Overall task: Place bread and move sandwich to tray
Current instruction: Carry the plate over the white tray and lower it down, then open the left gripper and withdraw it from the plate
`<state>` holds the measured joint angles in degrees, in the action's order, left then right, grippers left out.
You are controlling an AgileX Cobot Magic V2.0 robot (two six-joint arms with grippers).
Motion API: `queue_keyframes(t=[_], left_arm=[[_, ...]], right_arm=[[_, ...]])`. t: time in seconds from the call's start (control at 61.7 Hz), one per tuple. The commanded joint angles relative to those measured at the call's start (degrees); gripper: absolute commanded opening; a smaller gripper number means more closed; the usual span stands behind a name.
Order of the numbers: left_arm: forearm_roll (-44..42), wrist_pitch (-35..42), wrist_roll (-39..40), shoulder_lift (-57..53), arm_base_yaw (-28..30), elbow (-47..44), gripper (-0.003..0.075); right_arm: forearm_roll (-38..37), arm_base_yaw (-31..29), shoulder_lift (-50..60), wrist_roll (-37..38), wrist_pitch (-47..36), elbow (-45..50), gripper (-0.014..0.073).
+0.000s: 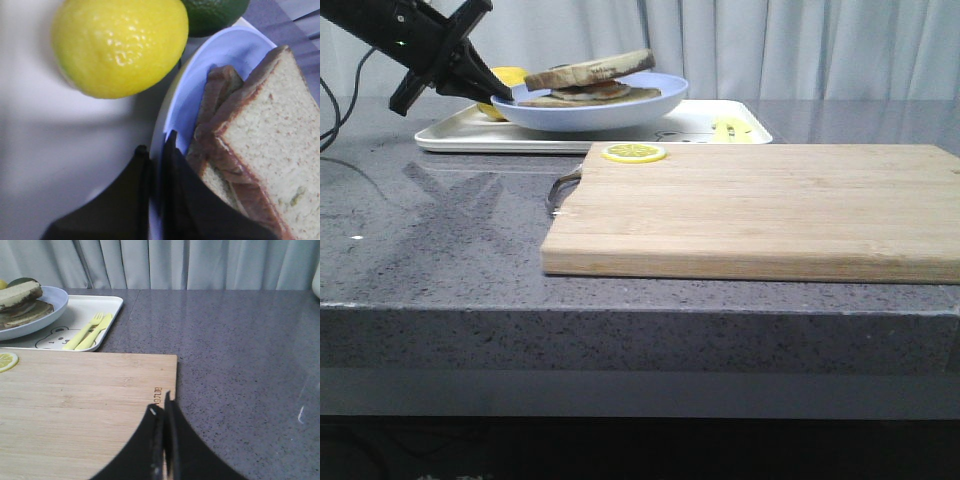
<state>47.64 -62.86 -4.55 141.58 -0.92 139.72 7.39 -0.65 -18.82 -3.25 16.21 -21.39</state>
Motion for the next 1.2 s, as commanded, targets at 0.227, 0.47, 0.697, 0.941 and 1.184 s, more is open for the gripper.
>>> queue_keyframes(t=[0.227,0.47,0.697,0.941,1.184], left_arm=[[5.9,2.7,1.2,-4.6,-1.2,2.3,0.0249],[5.9,1.0,1.2,-4.7,0.8,4.4,0.0445],[5.9,-7.7,1.2,-4.8,6.0,12.8,0.0425],[7.5,-9.0,2.6,-4.9,10.0,16.6,0.009],[1.4,-9.0,4.1,-7.6,10.1,16.6,-0.0019]], right_arm=[[-0.5,-0.3,-0.5,0.0,-4.6,-1.5,-0.0062],[-0.5,-0.3,-0.5,0.0,-4.7,-1.5,-0.0062],[-0.5,-0.3,-0.5,0.0,-4.7,-1.5,-0.0062],[-0.5,-0.3,-0.5,0.0,-4.6,-1.5,-0.0062],[-0.5,-0.3,-0.5,0.0,-4.4,-1.5,-0.0062]])
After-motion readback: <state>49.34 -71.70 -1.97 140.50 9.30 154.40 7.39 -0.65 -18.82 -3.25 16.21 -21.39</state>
